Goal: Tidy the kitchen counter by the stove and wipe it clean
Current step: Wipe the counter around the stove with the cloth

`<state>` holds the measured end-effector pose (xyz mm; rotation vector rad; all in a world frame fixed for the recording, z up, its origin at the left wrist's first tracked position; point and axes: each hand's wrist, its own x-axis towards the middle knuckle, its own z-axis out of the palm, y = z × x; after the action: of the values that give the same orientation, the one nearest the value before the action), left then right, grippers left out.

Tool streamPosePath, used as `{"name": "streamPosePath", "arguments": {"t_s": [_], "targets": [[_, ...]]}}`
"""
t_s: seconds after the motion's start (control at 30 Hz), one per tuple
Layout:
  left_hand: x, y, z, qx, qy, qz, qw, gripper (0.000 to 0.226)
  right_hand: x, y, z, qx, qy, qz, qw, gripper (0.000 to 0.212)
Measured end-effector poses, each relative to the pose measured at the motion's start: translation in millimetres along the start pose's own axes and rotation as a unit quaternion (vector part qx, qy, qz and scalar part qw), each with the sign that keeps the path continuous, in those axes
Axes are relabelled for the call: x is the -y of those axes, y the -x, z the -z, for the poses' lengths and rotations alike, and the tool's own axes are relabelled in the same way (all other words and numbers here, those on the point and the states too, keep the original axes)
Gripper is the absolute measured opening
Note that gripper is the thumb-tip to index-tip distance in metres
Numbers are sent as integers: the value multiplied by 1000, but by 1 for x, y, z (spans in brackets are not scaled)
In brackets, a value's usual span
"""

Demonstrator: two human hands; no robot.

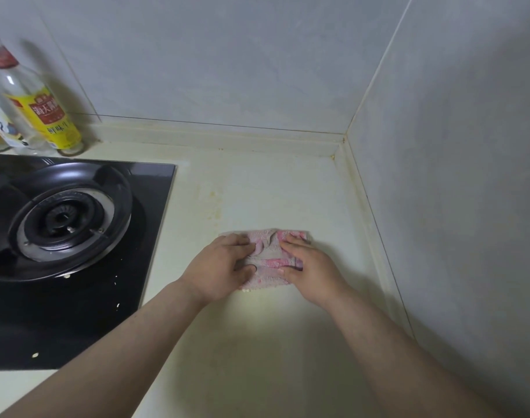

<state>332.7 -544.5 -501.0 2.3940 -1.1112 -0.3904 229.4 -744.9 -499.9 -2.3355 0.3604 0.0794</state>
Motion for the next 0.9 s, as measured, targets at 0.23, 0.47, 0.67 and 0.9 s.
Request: {"name": "streamPosePath", "arguments": {"t_s": [0.23,0.47,0.67,0.9], "targets": [[-3,18,-12,1,10,15,1000,66,-1,22,-6,-1,-12,5,1000,57],[-13,36,-19,-6,8,18,1000,69,-4,44,-12,0,-24,6,1000,57],[-21,53,-25,-11,5,14,1000,67,-4,58,-15,3,-22,14,1000,58],[-28,70,-33,-9,14,33,999,63,-6,77,-20,4,-17,19,1000,57]]}}
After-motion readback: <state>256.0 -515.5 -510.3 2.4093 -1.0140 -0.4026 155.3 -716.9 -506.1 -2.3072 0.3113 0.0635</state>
